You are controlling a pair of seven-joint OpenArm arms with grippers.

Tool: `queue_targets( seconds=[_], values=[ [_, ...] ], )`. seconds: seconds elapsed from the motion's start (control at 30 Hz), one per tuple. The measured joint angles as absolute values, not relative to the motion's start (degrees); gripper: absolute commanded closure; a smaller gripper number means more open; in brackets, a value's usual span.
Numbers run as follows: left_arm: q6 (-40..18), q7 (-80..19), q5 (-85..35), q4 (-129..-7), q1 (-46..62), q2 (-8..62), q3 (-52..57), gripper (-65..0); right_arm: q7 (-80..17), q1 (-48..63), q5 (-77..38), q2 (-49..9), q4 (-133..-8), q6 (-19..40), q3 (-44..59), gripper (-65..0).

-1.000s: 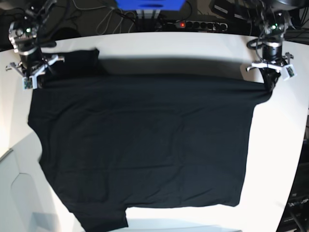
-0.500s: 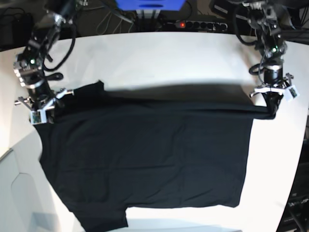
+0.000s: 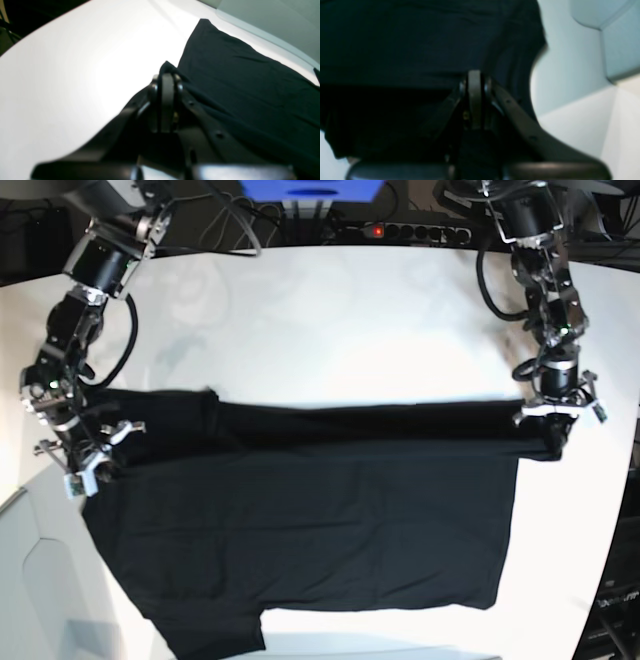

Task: Fold the T-shirt properly
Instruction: 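Lift the hem with both grippers and fold it toward the collar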

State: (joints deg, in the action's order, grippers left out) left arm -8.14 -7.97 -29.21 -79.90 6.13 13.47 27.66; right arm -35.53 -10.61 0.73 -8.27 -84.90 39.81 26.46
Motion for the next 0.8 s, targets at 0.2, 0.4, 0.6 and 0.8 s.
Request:
queue_targets(
  seconds=[0.2, 0.4, 0.6, 0.8],
  values=[
    [-8.3, -7.9, -21.2, -78.3, 3.0, 13.5, 25.5, -0.2, -35.5, -15.7, 0.8, -9.7, -79.2, 39.8, 23.3, 0.0],
    [-8.6, -8.0, -19.5, -78.4, 1.8, 13.5, 25.0, -0.2, -35.7, -20.4, 1.1, -10.3, -73.8, 39.8, 22.5, 0.0],
    [-8.6, -7.7, -19.5, -78.2, 1.6, 14.7, 25.0, -0.2, -31.6, -22.2, 1.1, -10.6, -69.1, 39.8, 20.6, 0.0],
    [-8.6, -7.7, -19.3, -77.5, -0.1, 14.7, 25.0, -0.2, -28.2, -22.2, 1.1, -10.8, -67.0, 39.8, 20.0, 0.0]
  ],
)
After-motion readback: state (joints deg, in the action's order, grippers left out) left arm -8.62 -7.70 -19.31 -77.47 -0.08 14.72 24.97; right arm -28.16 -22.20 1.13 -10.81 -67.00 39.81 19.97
